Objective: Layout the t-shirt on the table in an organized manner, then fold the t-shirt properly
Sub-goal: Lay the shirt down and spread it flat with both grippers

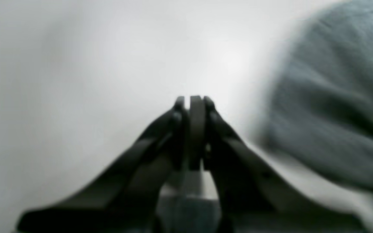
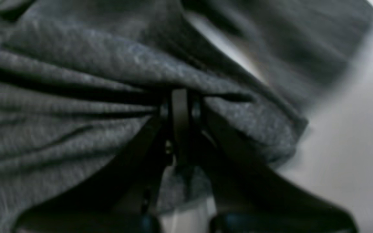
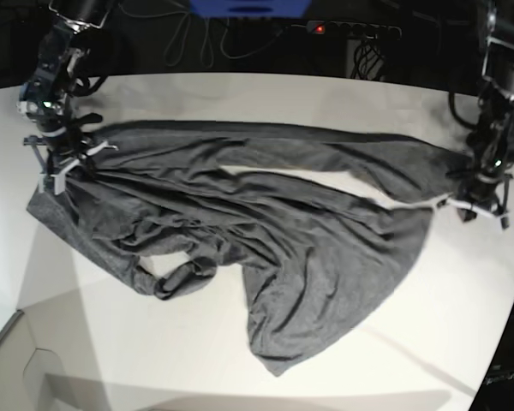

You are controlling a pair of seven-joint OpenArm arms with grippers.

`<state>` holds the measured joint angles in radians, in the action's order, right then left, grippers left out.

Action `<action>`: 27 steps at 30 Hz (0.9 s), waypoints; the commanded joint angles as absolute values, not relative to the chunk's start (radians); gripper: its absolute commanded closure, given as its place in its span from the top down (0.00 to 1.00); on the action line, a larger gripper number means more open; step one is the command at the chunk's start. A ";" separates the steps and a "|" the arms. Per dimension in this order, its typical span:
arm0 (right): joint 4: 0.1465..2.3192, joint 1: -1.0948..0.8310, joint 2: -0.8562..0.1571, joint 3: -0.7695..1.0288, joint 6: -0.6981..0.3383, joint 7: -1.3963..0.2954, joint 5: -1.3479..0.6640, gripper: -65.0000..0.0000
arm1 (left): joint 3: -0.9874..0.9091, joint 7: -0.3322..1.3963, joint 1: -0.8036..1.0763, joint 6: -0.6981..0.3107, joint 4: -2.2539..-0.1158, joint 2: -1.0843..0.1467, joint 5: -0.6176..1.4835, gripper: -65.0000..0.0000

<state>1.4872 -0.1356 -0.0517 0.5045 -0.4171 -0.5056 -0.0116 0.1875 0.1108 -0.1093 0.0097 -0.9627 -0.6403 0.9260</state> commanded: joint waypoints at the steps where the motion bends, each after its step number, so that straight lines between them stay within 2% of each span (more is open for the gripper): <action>1: 1.508 -0.142 -0.054 0.518 -0.409 -0.529 0.001 0.00 | 0.156 0.071 -0.108 0.002 -1.043 -0.679 0.970 0.04; 7: 1.618 -0.173 -0.024 0.519 -0.412 -0.530 -0.001 0.00 | -0.045 0.073 -0.005 0.004 -1.322 -0.684 1.012 0.04; 13: 1.770 -0.197 0.050 0.504 -0.412 -0.530 -0.002 0.00 | -0.005 0.105 -0.117 0.001 -1.345 -0.588 0.993 0.04; 19: 1.836 -0.259 0.064 0.400 -0.412 -0.530 -0.002 0.00 | 0.116 0.202 -0.311 -0.002 -1.185 -0.404 0.812 0.04; 24: 1.844 -0.305 0.062 0.337 -0.412 -0.530 -0.002 0.00 | 0.143 0.203 -0.460 -0.005 -0.937 -0.220 0.565 0.04; 27: 1.840 -0.328 0.062 0.312 -0.412 -0.530 -0.002 0.00 | 0.143 0.200 -0.556 -0.005 -0.713 -0.122 0.398 0.04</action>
